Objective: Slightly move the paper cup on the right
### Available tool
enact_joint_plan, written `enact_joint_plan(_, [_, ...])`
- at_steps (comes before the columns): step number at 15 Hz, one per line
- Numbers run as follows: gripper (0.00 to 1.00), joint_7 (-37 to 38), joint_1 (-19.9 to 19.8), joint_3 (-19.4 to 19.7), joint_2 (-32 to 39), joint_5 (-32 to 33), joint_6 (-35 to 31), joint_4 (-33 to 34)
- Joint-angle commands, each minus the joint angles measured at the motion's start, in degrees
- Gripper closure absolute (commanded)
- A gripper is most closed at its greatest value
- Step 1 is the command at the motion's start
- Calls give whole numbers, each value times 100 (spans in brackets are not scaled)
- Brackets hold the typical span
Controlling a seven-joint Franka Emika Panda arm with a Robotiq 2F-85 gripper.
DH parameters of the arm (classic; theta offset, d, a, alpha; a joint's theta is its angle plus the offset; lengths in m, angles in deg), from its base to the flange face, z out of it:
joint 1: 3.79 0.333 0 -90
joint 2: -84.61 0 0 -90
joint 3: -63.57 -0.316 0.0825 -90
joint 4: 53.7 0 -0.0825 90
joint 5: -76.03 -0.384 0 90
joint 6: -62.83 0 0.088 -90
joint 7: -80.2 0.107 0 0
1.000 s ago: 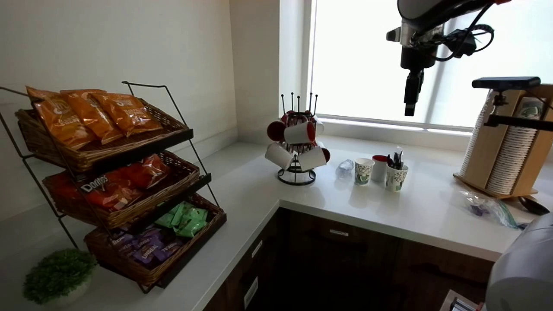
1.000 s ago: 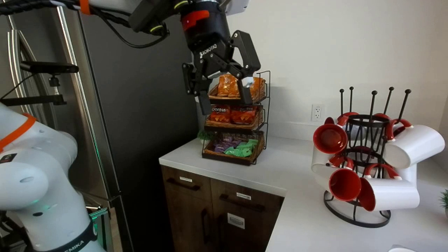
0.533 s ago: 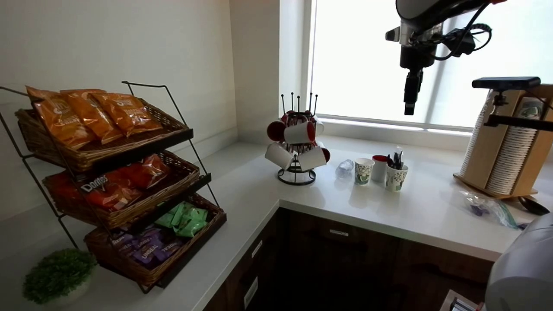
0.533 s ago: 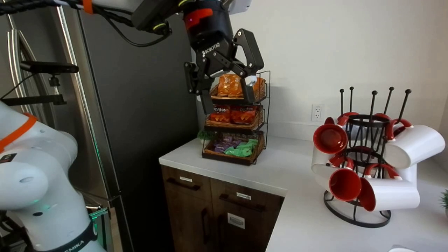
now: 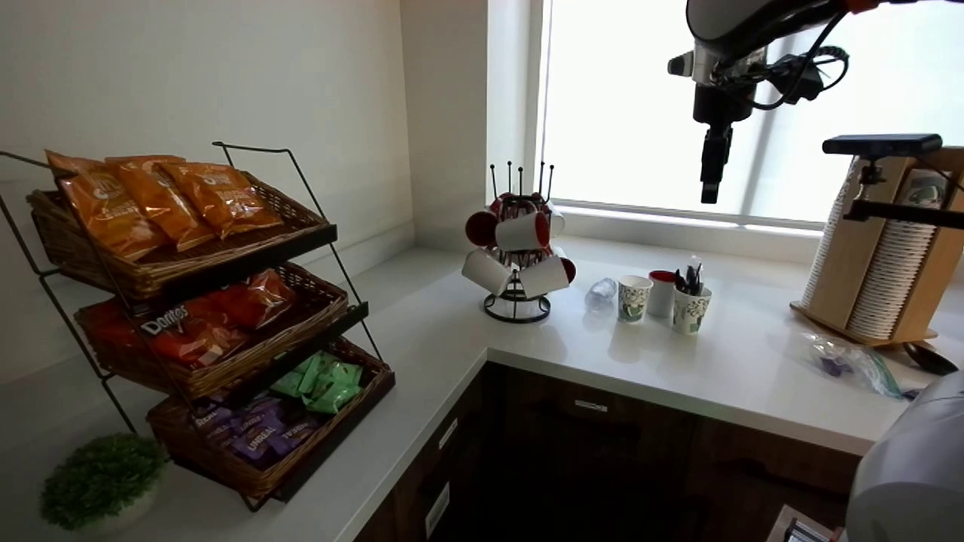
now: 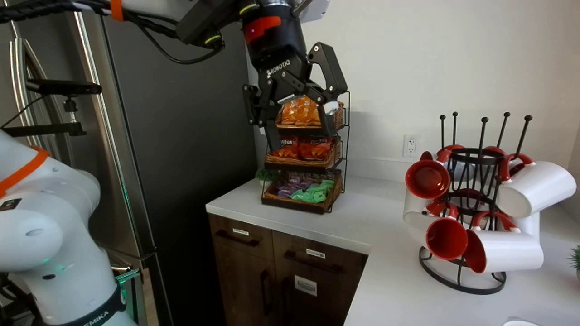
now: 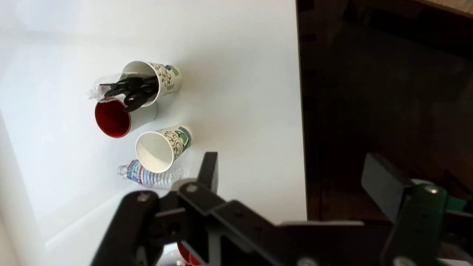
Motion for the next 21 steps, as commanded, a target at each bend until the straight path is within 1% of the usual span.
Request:
enact_joint_plan(1, [0, -285, -12, 142, 125, 39, -860, -397])
enact_joint_plan(3, [0, -249, -121, 201, 268, 61, -1432, -629])
enact_joint_plan(5, [0, -383, -221, 342, 450, 6, -1815, -823])
enact_joint_plan(7, [0, -533, -380, 478, 620, 11, -2055, -956])
enact_joint_plan(9, [0, -828, -507, 693, 801, -95, -2238, -1040])
enact_joint_plan(10, [0, -1077, -523, 908, 918, -305, -2403, -1073])
enact_joint_plan(13, [0, -1376, -638, 1236, 1277, -713, -2807, -1159])
enact_joint_plan(14, [0, -1469, -641, 1347, 1496, -918, -2730, -1075])
enact_joint_plan(15, [0, -1680, -572, 1439, 1726, -1225, -2330, -951])
enact_joint_plan(16, [0, -1397, -772, 1153, 1330, -900, -2549, -1117])
enact_joint_plan(18, [0, -1568, -775, 1257, 1590, -1111, -2514, -1096])
enact_joint_plan(21, [0, -1569, -769, 1243, 1741, -1164, -2513, -1033])
